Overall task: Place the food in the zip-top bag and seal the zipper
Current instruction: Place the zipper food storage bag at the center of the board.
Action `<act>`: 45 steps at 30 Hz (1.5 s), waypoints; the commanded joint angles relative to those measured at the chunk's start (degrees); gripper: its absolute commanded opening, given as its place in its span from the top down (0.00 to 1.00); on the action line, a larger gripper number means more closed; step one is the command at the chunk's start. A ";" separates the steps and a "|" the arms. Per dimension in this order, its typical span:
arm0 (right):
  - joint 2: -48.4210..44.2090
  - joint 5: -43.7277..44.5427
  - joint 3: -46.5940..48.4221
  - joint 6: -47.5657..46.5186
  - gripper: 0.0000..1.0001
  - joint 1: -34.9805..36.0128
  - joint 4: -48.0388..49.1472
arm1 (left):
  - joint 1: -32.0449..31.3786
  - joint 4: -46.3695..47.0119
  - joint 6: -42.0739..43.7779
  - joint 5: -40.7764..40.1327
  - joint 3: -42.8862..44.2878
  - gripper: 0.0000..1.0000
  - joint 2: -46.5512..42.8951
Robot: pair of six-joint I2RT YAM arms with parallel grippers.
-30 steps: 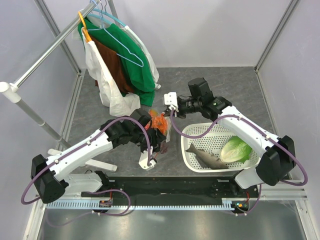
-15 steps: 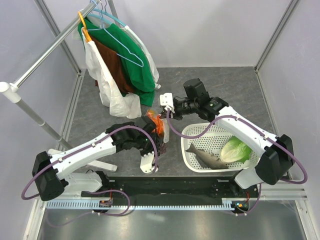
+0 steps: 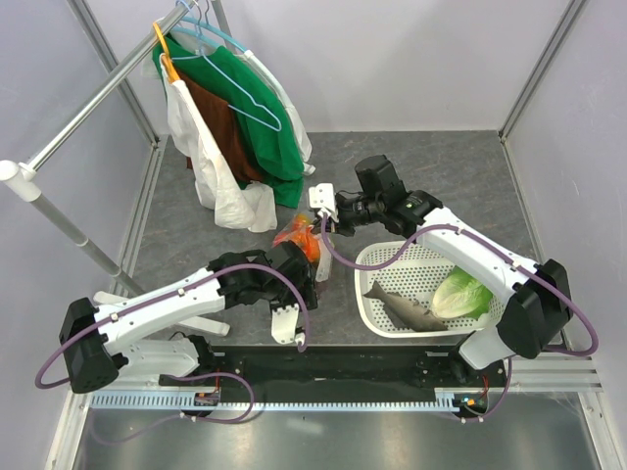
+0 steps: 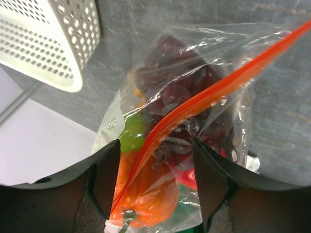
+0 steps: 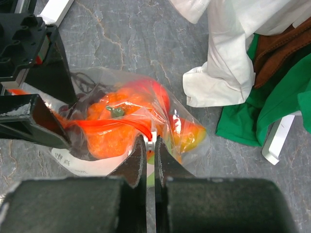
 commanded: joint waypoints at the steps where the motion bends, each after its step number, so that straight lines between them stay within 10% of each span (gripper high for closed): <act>1: 0.42 -1.02 2.93 -0.55 0.99 0.92 1.17 | -0.24 -1.01 17.79 -5.11 2.71 0.30 -0.51; 7: 1.56 -1.37 4.34 -0.19 0.99 1.88 1.17 | -0.24 -1.01 18.50 -5.63 2.28 0.35 -0.69; 10: 2.00 -1.46 5.22 -0.02 0.99 2.41 1.17 | -0.24 -0.92 18.32 -7.47 1.48 0.69 -0.16; 15: 2.09 -1.02 5.74 -0.37 0.99 2.68 1.17 | -0.24 -0.92 16.66 -8.27 0.87 0.98 -0.51; 28: 1.74 2.84 5.31 -0.46 0.85 2.68 2.04 | 0.55 1.36 -6.36 9.74 8.50 0.98 -4.47; 35: -0.27 9.88 4.95 4.54 0.02 0.84 3.97 | 4.15 3.38 -17.17 12.12 12.64 0.98 -0.61; 45: -5.28 6.54 5.48 27.91 0.02 -17.26 11.62 | 13.91 6.20 -37.21 17.05 28.54 0.98 12.66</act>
